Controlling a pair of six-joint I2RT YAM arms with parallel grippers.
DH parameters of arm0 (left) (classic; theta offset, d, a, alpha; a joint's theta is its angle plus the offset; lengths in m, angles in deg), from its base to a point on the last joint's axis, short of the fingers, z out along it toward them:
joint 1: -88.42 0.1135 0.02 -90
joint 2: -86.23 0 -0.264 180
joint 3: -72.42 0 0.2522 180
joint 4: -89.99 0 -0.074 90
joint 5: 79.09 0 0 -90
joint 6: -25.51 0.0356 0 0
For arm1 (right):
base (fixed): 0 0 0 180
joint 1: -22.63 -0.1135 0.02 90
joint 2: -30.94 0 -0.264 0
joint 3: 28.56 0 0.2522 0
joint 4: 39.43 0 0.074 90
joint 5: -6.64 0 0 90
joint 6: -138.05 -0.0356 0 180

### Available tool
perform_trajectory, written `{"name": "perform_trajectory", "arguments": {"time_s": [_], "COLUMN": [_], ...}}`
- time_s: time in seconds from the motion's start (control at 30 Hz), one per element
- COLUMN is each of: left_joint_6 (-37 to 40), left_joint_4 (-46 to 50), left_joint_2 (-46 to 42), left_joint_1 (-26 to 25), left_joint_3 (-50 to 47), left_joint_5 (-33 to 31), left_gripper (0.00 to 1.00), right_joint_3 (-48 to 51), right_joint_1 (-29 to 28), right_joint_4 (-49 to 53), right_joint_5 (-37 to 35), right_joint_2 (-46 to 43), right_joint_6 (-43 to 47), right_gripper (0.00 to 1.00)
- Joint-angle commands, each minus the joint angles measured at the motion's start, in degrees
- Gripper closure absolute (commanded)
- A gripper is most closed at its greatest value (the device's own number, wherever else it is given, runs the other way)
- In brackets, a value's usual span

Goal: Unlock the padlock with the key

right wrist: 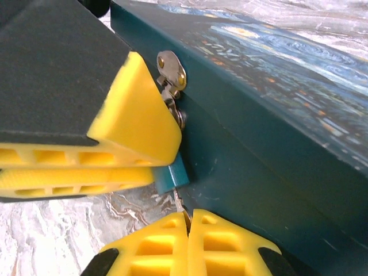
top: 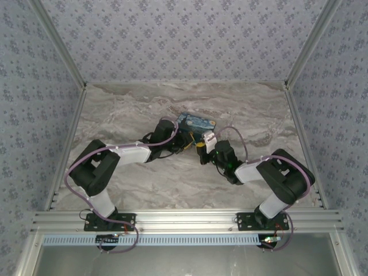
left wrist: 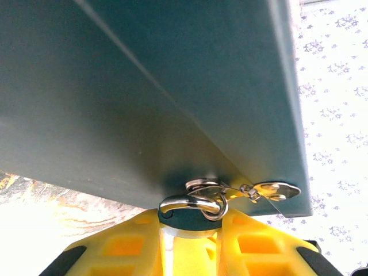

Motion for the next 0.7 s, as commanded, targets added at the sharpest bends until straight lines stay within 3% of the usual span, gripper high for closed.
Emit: {"name": "perform_trajectory", "arguments": {"time_s": [0.0, 0.3, 0.67], "left_joint_6": [-0.6, -0.1, 4.6], "left_joint_4": [-1.9, -2.1, 2.9], "left_joint_2": [-1.6, -1.6, -5.4], "left_joint_1": [-1.4, -1.1, 0.9], "left_joint_3": [0.1, -0.3, -1.7], "left_joint_5": [5.1, 5.1, 1.4], "left_gripper": [0.77, 0.75, 0.37], "right_joint_3": [-4.2, -5.5, -2.1], "right_joint_1": [0.1, 0.2, -0.2], "right_joint_4": [-4.3, -2.4, 2.0], "right_joint_5": [1.9, 1.6, -0.5], "right_joint_2": [0.5, 0.0, 1.1], "right_joint_6": [-0.3, -1.3, -9.0], "right_gripper": [1.0, 1.0, 1.0]}}
